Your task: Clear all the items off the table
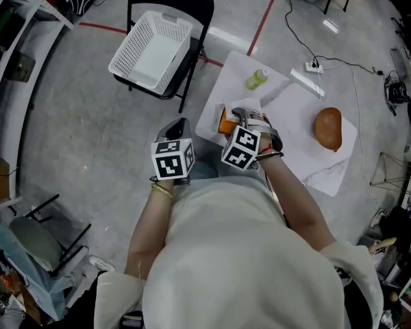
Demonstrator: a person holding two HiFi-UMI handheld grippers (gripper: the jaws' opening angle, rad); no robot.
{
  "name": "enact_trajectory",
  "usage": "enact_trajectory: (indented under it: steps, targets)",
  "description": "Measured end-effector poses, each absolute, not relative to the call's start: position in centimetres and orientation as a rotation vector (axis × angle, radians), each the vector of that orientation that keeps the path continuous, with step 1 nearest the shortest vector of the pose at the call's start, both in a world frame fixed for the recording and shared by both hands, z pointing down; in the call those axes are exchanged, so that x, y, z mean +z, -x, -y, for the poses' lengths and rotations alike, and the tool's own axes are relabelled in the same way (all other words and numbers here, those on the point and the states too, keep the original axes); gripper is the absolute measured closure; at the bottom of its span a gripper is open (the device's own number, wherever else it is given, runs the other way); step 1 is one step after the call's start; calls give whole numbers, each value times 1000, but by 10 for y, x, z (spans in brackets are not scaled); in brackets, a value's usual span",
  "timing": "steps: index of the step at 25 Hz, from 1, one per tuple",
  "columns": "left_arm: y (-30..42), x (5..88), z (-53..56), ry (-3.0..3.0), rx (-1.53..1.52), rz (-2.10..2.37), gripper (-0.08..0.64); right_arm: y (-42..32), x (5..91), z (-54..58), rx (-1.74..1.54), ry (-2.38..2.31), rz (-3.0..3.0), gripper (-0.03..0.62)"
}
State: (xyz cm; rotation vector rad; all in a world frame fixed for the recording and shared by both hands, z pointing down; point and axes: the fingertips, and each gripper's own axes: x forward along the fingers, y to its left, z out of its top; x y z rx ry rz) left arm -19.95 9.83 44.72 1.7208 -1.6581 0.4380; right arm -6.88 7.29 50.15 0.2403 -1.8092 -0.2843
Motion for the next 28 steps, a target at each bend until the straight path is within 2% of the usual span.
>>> enact_trajectory:
  steps: [28]
  targets:
    - [346,446,-90,-1589,302,1773,551,227,486,-51,-418,-107,1823,295]
